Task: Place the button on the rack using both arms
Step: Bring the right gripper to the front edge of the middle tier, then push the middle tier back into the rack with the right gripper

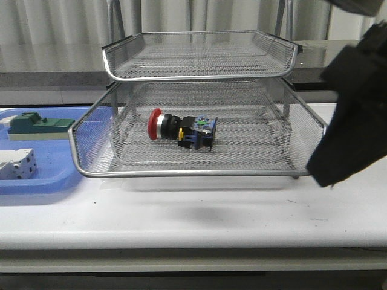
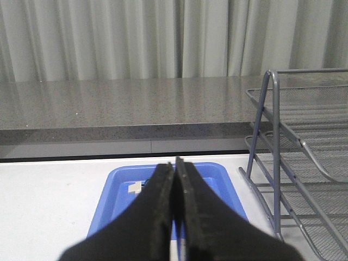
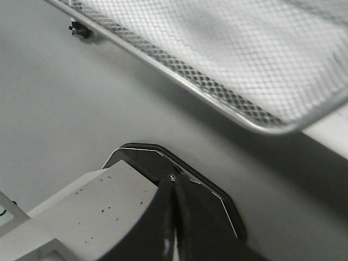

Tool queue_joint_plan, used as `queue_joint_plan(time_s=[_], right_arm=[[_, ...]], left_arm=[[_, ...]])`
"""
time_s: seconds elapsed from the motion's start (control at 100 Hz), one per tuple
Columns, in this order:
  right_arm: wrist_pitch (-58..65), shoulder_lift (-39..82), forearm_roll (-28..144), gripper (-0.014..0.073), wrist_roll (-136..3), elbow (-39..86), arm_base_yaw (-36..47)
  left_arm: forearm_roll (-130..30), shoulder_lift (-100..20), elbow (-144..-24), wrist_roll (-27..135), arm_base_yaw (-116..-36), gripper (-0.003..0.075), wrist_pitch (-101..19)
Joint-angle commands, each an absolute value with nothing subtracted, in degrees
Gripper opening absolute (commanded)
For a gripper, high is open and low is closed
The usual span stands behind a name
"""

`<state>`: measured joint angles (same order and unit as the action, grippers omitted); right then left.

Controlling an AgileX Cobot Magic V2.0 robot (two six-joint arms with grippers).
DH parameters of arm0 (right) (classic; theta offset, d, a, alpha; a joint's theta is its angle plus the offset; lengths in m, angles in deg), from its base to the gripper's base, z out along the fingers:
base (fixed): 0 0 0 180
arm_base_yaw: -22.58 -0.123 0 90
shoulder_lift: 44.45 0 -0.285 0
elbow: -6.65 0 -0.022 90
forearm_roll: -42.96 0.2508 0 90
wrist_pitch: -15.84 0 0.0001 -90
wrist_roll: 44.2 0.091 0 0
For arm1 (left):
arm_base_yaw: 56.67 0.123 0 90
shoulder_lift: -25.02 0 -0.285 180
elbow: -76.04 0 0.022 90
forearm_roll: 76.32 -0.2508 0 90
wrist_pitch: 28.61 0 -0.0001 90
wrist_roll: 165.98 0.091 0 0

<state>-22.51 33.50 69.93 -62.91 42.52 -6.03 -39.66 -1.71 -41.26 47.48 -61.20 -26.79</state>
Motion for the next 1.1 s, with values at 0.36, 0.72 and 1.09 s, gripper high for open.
queue_joint_plan(time_s=[0.36,0.72,1.09], right_arm=[[3.2,46.8,57.8,-0.0066,-63.8,40.6,-23.8],[14.6,52.4,51.9,-0.0066,-63.8,39.9,-25.1],[16.7,55.1,48.3,-0.0066,-63.8,37.4,-23.8]], left_arm=[[-39.3,-2.0,-42.9,47.0,-61.1,-0.0020,-23.0],[-39.3,-2.0,-42.9,47.0,-61.1,-0.0020,-23.0],[-39.3,-2.0,-42.9,47.0,-61.1,-0.0020,-23.0]])
